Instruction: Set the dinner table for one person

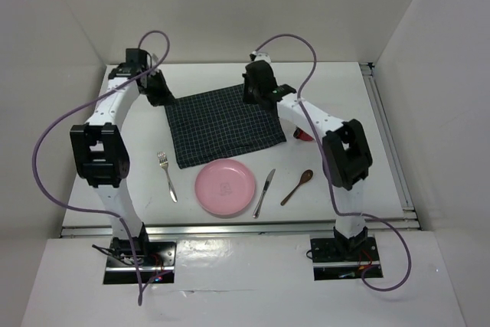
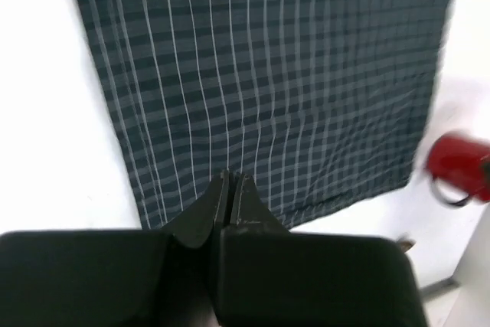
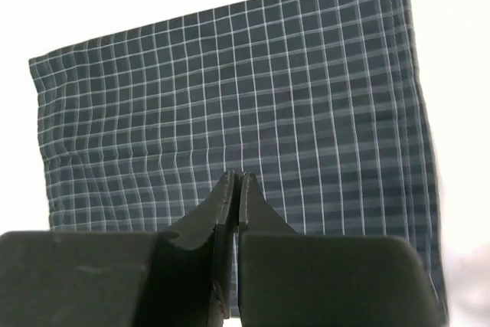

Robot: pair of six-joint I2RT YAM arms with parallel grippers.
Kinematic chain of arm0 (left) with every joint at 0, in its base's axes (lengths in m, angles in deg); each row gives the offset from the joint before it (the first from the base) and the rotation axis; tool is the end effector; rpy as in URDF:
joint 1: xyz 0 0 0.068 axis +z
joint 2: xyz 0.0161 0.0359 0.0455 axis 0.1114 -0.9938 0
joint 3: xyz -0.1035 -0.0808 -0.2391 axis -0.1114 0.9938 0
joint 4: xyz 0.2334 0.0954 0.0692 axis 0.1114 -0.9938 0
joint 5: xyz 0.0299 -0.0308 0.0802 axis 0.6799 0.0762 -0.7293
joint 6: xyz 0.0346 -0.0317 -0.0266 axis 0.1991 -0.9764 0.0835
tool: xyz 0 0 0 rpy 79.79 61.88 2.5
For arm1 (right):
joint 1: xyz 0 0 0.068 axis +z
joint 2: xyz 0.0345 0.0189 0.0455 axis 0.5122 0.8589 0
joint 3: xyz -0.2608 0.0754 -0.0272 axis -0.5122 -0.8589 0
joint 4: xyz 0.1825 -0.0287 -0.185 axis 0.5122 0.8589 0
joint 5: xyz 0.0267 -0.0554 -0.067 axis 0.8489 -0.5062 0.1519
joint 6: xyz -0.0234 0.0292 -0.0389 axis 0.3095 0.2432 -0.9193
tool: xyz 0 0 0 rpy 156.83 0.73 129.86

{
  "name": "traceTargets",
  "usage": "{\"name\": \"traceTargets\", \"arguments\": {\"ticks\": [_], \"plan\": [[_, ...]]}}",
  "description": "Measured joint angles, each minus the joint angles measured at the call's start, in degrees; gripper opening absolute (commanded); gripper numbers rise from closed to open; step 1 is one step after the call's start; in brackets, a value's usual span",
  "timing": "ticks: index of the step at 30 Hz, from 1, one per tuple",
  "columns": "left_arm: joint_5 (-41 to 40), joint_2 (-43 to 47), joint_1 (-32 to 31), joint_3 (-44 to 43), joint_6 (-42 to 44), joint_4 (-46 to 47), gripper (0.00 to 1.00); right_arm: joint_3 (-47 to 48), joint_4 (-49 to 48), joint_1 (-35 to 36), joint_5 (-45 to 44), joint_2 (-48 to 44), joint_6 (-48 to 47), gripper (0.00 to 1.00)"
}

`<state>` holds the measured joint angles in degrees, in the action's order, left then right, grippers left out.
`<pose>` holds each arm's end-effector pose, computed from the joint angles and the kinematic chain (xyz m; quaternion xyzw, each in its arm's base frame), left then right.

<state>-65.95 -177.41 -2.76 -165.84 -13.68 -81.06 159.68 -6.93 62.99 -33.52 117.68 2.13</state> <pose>0.4425 0.0176 0.2944 -0.2106 0.9050 -0.2105 0.3039 0.3941 0.2393 0.2777 -0.0198 0.8725 0.1411 0.4674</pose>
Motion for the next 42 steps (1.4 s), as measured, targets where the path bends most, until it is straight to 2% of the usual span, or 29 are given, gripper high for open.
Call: {"name": "traceTargets", "arguments": {"ticks": [4, 10, 13, 16, 20, 27, 33, 38, 42], "plan": [[-1.6, -0.3, -3.5, 10.1, -0.4, 2.2, 0.0, 8.6, 3.6, -1.5, 3.1, 9.5, -1.0, 0.0], [-5.0, -5.5, -4.6, 15.2, -2.8, 1.6, 0.0, 9.2, 10.2, -3.7, 4.2, 17.0, -0.2, 0.0], [-6.3, -7.6, -4.7, 14.3, -3.1, 1.7, 0.0, 7.7, 11.6, -4.7, 4.1, 17.0, 1.4, 0.0], [-6.6, -11.0, -5.0, 9.3, -3.3, 0.1, 0.0, 4.7, 10.2, -5.3, 4.1, 16.5, 3.5, 0.0], [-6.9, -15.4, -6.1, 2.1, -3.3, -0.3, 0.0, -2.7, 7.2, -5.6, 3.6, 12.3, 6.2, 0.0], [-7.0, -18.4, -7.2, -3.1, -3.0, -0.5, 0.0, -12.7, 4.5, -5.7, 3.3, 6.0, 10.2, 0.0], [-6.8, -17.7, -7.3, -1.5, -2.9, 1.0, 0.0, -13.7, 4.3, -5.7, 2.3, 5.3, 11.4, 0.0], [-6.8, -13.0, -7.3, 6.8, -3.1, 4.8, 0.0, -13.6, 4.7, -5.7, 1.2, 5.3, 12.0, 0.0], [-6.8, -11.5, -7.3, 9.2, -3.1, 5.0, 0.0, -13.6, 4.9, -5.7, 0.7, 5.3, 12.0, 0.0]]}}
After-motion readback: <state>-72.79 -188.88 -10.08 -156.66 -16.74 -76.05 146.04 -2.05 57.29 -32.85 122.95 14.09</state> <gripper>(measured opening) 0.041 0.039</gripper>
